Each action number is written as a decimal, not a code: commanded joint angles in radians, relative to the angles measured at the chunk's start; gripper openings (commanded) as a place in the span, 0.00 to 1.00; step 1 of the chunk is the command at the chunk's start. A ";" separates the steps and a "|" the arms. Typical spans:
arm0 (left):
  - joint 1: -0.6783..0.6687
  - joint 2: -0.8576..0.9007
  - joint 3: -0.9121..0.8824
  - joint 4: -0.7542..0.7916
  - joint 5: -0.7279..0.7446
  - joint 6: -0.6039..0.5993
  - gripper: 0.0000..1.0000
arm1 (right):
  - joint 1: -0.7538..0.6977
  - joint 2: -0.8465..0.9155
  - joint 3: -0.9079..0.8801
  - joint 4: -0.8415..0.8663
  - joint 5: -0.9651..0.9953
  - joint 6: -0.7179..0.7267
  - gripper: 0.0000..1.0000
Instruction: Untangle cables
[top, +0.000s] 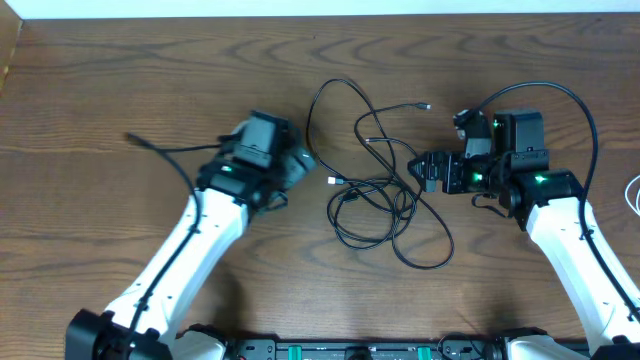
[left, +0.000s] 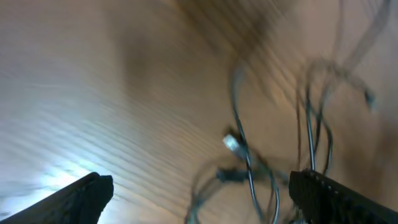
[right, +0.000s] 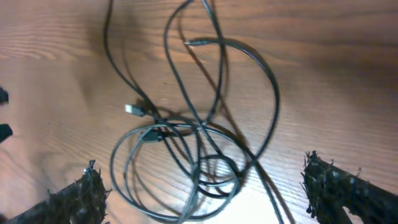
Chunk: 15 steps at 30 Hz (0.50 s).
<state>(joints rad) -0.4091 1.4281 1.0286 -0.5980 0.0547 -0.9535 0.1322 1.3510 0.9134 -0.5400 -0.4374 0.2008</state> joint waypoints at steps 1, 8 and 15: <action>-0.080 0.049 0.006 0.011 0.039 0.108 0.98 | 0.000 -0.003 0.000 -0.013 0.090 -0.003 0.99; -0.189 0.188 0.006 0.086 0.005 0.108 0.98 | 0.000 -0.003 0.000 -0.018 0.126 -0.003 0.99; -0.213 0.319 0.006 0.278 0.006 0.106 0.98 | 0.000 -0.003 0.000 -0.021 0.145 -0.003 0.99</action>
<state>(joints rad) -0.6231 1.7191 1.0286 -0.3607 0.0757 -0.8627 0.1322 1.3510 0.9131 -0.5575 -0.3168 0.2012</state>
